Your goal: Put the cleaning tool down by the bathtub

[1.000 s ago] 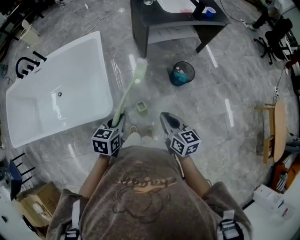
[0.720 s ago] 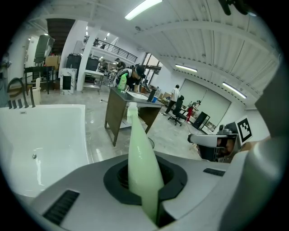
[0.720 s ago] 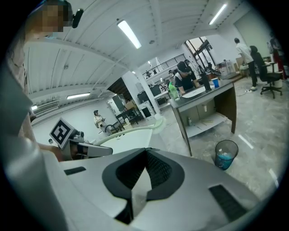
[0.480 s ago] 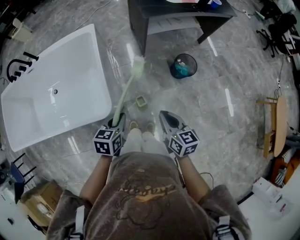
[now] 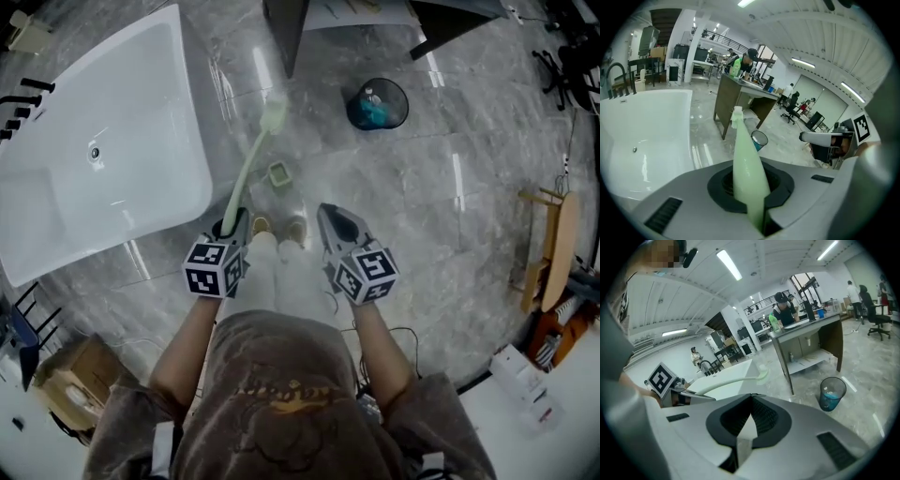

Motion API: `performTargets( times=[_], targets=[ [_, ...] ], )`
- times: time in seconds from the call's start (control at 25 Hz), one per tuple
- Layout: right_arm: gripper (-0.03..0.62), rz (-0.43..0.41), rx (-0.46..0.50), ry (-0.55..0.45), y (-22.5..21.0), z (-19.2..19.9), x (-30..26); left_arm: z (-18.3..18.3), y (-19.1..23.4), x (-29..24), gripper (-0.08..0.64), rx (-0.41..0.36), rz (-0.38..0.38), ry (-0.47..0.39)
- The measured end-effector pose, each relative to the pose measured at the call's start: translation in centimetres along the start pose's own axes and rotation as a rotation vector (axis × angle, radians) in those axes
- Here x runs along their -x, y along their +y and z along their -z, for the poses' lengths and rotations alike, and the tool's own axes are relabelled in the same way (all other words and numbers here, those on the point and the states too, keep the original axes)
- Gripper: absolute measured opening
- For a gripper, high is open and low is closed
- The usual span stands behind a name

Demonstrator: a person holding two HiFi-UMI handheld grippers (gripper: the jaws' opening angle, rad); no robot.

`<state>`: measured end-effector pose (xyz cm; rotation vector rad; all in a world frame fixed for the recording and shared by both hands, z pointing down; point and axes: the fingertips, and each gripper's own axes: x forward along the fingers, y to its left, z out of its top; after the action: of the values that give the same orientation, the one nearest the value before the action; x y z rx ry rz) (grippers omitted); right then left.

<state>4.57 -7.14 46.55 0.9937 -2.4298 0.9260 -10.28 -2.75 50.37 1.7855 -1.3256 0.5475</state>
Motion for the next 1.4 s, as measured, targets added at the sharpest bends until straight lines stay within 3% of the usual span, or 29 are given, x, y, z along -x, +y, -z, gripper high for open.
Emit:
performTargets(
  times=[0.96, 1.4],
  targets=[
    [0.000, -0.034, 0.021, 0.098, -6.2, 12.3, -8.3, 13.9, 4.9, -12.4, 0.011, 0.073, -0.047, 0.134],
    [0.000, -0.024, 0.030, 0.129, -7.6, 14.7, -10.0, 19.3, 7.1, -17.9, 0.011, 0.149, -0.070, 0.225]
  ],
)
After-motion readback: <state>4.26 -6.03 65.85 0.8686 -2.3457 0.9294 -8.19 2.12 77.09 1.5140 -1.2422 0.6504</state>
